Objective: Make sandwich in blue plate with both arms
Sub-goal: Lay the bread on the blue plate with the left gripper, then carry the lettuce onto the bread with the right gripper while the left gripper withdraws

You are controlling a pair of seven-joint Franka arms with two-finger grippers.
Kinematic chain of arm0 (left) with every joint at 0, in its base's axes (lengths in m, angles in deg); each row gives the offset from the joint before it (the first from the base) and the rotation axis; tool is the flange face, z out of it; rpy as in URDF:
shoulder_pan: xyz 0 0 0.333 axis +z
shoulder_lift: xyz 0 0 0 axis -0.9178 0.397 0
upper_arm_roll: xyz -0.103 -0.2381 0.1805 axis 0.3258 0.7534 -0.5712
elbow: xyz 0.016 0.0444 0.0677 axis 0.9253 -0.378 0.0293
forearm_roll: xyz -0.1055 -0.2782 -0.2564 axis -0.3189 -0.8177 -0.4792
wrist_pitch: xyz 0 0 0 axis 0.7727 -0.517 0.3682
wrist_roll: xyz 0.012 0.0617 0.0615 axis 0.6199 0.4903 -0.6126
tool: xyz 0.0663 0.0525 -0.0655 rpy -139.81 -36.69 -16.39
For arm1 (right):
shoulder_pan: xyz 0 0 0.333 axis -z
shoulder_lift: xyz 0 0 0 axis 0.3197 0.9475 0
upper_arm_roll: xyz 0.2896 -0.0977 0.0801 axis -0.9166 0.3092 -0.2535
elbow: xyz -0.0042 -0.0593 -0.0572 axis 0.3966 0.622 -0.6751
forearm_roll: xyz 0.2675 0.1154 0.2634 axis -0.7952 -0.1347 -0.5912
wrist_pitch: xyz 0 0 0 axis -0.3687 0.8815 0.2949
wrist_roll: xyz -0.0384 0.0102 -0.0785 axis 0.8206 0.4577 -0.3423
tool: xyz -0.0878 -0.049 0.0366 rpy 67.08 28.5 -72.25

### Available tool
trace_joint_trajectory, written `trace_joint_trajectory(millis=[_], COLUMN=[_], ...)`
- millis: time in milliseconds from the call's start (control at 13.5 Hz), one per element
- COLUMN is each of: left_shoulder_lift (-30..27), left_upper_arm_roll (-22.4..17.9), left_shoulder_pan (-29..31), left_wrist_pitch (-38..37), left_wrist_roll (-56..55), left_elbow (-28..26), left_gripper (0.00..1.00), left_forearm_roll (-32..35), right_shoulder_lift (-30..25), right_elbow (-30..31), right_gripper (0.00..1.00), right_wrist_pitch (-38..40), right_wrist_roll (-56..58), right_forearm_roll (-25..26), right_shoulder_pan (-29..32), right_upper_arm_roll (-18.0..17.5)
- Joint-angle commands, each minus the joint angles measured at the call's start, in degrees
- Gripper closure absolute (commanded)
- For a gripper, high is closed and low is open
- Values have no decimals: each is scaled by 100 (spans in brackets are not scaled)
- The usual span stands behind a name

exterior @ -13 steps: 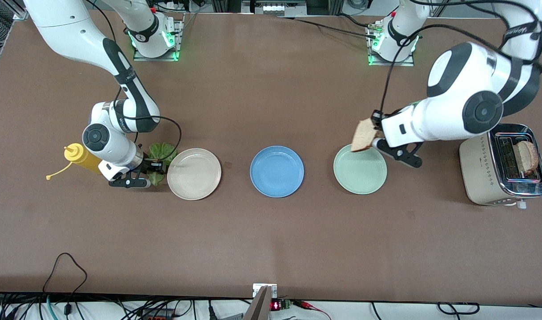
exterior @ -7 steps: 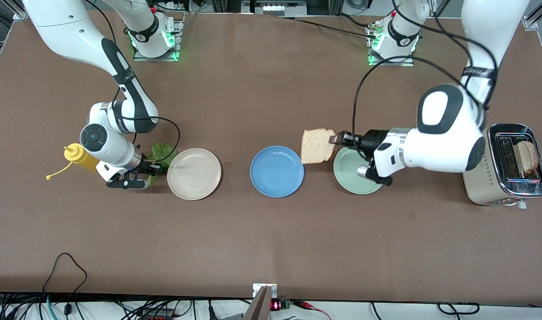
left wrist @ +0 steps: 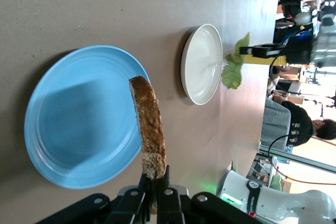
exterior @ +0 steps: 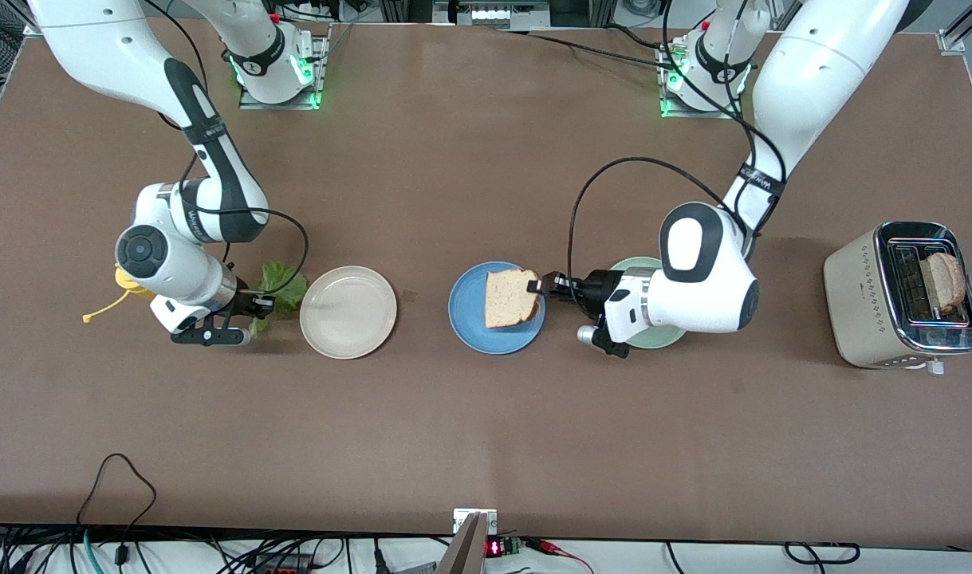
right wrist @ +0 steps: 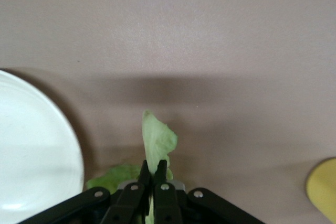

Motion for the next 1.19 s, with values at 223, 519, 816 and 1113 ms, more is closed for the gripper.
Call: trace_joint_trajectory(millis=[223, 519, 816, 1113], left_shoulder_lift=[512, 706, 260, -804], left_upper_arm_roll=[12, 3, -110, -628], left_shoulder_pan=[-1, -291, -177, -54], left_wrist_pitch=[393, 817, 781, 152], left_wrist_roll=[1225, 1357, 1366, 1278], left_elbow=[44, 35, -349, -843], left_gripper=[100, 83, 0, 0], left_forearm_roll=[-559, -814, -483, 1317], right_shoulder_lift=[-295, -295, -172, 248], right_elbow=[-781, -984, -1168, -1677], right_gripper=[100, 100, 100, 100], right_wrist_pitch=[1609, 1733, 1707, 1655], right_wrist_roll=[-293, -1400, -2692, -4027], right_forearm_roll=[-63, -159, -721, -1677], right_shoulder_pan=[-38, -485, -1082, -1557], right_upper_arm_roll=[-74, -109, -109, -109])
